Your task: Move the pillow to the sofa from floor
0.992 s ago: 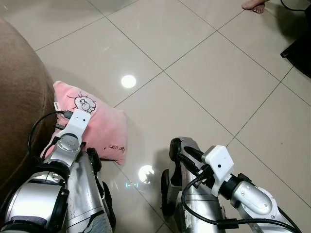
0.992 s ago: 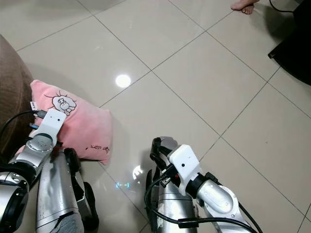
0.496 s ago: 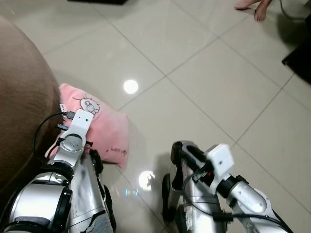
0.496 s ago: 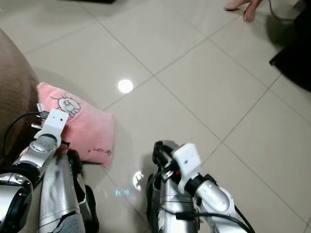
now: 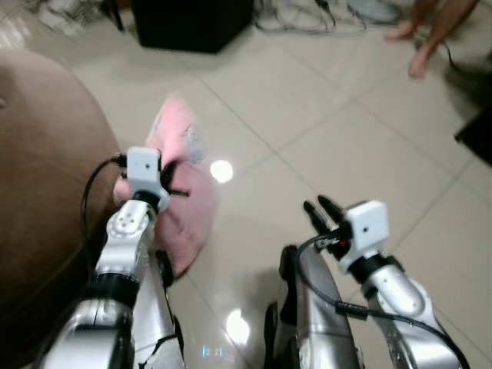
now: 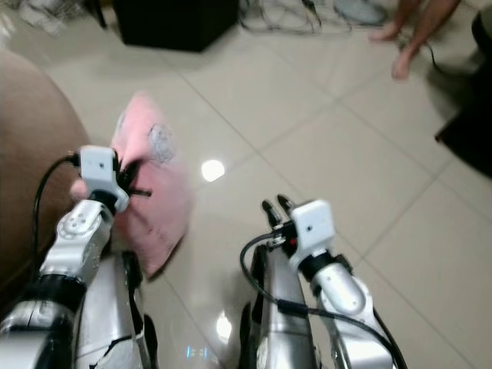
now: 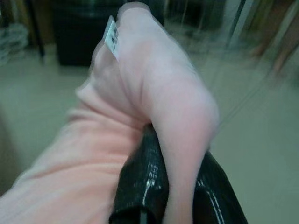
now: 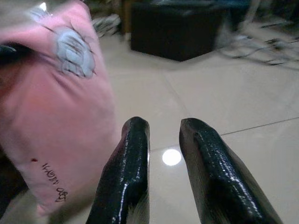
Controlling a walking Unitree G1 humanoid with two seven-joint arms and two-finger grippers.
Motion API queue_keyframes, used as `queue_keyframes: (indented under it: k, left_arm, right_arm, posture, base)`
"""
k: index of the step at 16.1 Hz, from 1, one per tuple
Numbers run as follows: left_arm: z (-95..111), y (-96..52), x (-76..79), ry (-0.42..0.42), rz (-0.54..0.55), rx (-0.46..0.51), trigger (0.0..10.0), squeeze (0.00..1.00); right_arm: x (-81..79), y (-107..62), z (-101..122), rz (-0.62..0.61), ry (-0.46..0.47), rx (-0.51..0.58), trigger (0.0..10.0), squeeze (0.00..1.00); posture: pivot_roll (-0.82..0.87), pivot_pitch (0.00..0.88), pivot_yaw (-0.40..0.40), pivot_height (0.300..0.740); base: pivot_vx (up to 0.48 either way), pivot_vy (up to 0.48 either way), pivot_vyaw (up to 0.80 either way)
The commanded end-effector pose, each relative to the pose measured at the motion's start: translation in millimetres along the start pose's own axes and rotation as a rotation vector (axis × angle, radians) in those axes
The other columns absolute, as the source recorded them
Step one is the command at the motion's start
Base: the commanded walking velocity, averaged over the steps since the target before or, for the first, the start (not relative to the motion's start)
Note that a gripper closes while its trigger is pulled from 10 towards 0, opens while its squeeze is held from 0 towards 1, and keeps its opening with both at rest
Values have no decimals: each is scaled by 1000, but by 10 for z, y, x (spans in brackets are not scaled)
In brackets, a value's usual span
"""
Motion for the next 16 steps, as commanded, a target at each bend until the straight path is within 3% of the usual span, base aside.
queue_keyframes:
  k: [1,2,8,10,12,16]
  left_arm:
    - [336,-2,205,-43,-42,102,2824,0]
    - [424,-57,317,-36,-61,125,10000,0]
    - [375,-29,371,-12,-59,68,10000,0]
    - [387,-94,490,60,-90,59,10000,0]
    - [337,-114,553,79,-121,48,10000,0]
    - [292,-136,573,105,-113,18,10000,0]
  right_arm:
    - [63,-6,135,-42,61,40,10000,0]
    - [59,32,214,-56,64,64,10000,0]
    - [113,79,151,-99,96,53,10000,0]
    - [153,58,176,-102,106,50,10000,0]
    - [152,54,187,-100,83,54,10000,0]
    - [194,52,194,-123,67,56,10000,0]
  posture:
    - [61,50,-100,514]
    - [61,50,-100,524]
    - [70,34,-110,559]
    - [60,31,-102,579]
    - [58,27,-99,594]
    - [61,15,-92,629]
  base:
    - [0,0,0]
    - [0,0,0]
    - [0,0,0]
    - [0,0,0]
    - [0,0,0]
    - [0,0,0]
Point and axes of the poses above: a point about 5 cm out from each wrist's last joint towards the gripper, its own y axis pointing out of the wrist towards the gripper, its own z axis along the axis of the wrist's last joint, x = y × z, the point moved 6 cm from there along y, pointing out of the wrist towards the gripper, and after that the axes turned 5 degrees about y, right-handed, at the moved point
